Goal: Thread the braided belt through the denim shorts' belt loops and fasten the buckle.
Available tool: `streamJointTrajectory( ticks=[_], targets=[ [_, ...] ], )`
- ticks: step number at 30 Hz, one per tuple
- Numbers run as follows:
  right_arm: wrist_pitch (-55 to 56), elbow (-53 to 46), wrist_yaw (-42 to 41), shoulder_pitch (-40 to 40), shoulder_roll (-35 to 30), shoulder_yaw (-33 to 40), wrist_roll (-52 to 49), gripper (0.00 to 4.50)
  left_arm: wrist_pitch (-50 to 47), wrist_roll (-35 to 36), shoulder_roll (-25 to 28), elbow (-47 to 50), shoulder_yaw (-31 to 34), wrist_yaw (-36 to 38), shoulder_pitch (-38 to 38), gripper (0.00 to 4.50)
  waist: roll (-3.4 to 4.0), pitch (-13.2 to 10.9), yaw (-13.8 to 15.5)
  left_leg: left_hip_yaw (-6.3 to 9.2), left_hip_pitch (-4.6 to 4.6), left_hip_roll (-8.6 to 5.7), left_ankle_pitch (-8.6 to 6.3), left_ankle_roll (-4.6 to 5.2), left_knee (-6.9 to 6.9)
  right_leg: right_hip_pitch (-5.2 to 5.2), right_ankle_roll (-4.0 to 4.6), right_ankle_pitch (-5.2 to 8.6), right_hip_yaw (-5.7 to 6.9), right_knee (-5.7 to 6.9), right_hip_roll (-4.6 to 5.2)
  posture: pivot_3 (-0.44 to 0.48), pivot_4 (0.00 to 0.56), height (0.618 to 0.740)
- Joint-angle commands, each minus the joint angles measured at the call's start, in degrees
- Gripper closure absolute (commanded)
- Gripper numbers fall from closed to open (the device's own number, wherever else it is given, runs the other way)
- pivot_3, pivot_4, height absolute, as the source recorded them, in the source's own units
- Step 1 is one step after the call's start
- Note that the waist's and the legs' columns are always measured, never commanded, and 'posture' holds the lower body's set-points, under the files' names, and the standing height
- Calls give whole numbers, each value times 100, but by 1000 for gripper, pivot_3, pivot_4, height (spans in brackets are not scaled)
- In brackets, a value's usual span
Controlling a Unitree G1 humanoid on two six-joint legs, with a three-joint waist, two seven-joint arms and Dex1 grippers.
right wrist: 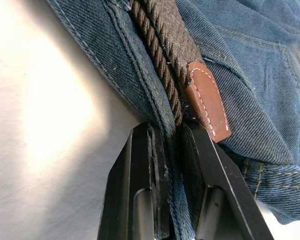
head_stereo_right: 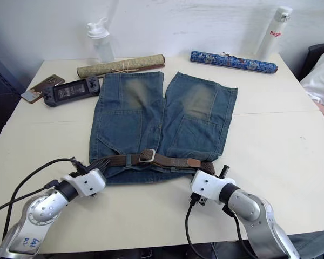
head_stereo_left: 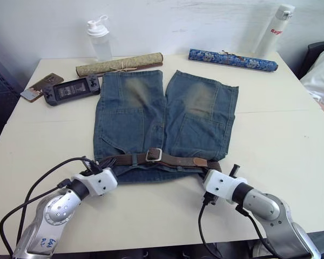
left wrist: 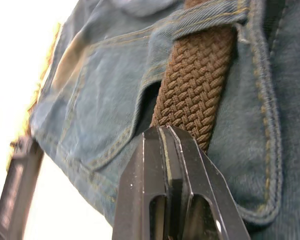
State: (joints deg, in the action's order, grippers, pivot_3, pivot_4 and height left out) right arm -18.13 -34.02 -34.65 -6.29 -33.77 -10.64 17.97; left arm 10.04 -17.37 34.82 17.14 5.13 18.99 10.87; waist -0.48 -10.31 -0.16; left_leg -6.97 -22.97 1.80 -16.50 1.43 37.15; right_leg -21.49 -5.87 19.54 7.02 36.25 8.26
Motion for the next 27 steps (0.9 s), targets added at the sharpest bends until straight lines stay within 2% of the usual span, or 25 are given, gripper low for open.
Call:
streamJointTrajectory(
  ticks=[1,2,3,9,21,26,27],
  targets=[
    [-71,-142,45,-51,45,48,-23,4367,327,720,10,198,308,246,270,3782,-2,1,-1,0,0,0,0,0,1,0,0,0,0,0,0,0,150,717],
    [-68,-127,52,-44,46,39,-21,4367,376,842,26,275,374,308,334,3653,-2,1,-1,0,0,-1,0,0,1,1,0,0,0,0,2,0,150,717],
    [-65,-117,57,-40,49,32,-25,4367,434,946,45,337,448,357,381,3063,-3,2,0,0,0,-2,-1,1,2,1,0,0,0,-1,3,0,150,717],
    [-87,-127,83,-56,87,-46,-19,4367,785,732,148,298,709,319,437,357,-7,4,5,0,-1,-4,-1,2,4,2,0,0,2,-1,4,0,150,717],
    [-148,-204,131,-98,138,-49,-11,4367,888,-486,447,-138,339,269,131,282,-10,7,7,0,-4,-5,-1,2,4,1,0,0,6,-1,2,0,150,717],
    [-167,-227,157,-104,153,-48,-17,4367,540,-460,344,-147,333,255,-62,282,-10,7,8,1,-2,-5,0,3,4,1,0,0,6,6,3,0,150,717],
    [-174,-233,162,-117,156,-55,-17,4367,553,-438,345,-135,303,271,-62,540,-11,7,8,1,-2,-5,1,3,5,0,0,0,6,8,2,0,150,717]
  ],
)
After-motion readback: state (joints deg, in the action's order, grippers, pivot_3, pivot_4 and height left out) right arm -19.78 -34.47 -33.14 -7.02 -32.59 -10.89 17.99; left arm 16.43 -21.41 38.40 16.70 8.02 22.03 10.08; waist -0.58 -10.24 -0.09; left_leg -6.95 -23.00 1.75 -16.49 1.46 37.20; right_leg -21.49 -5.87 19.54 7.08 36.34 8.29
